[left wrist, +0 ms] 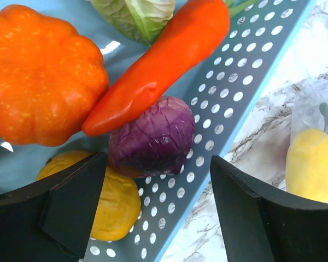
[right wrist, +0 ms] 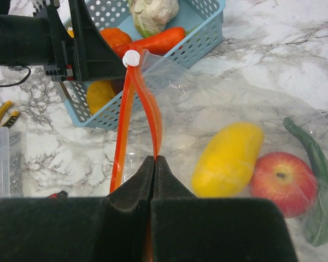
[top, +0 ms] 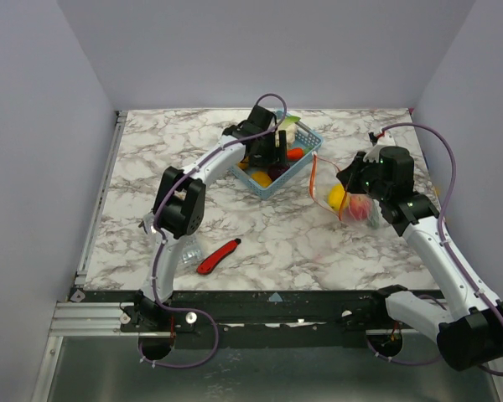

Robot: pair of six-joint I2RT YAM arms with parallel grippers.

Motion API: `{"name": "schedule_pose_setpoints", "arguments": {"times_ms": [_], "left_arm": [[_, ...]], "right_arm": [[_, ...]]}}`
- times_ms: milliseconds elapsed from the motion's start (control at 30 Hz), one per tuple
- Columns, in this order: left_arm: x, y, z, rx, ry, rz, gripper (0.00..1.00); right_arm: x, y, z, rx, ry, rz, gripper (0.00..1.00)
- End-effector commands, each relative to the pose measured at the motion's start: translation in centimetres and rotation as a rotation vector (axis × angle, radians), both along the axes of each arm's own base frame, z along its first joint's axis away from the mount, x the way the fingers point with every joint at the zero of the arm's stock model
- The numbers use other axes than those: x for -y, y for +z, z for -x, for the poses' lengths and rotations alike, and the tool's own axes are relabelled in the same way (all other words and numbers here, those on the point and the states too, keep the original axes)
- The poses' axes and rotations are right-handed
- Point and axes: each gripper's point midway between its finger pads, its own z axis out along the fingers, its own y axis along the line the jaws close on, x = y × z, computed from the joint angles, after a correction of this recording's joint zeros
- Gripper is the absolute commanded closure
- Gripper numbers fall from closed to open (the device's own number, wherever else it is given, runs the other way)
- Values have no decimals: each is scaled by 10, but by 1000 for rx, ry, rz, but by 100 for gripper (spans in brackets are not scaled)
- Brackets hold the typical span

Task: Place the food in the zip-top bag and seal the zipper
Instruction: Pick up the fake vegetable from the bin.

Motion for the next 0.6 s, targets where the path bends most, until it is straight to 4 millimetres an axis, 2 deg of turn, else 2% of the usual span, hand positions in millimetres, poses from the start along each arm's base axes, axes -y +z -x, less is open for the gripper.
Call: {"name": "schedule_pose_setpoints", "arguments": {"times_ms": [0,267,500,567], "left_arm": [[6,-7,-15,14,65,-11,23],[9,-23,-24,1,124,-38,24],[10,-24,-26,1,142,-31,35],[11,-22,-25,-4,132,-19,45]], "right_arm": [[-3,0,0,11,23,1,99],[0,2,-1,17,1,1,100],[2,4,0,29,-14,-1,100],[3,5,0,30,-18,-1,100]]}}
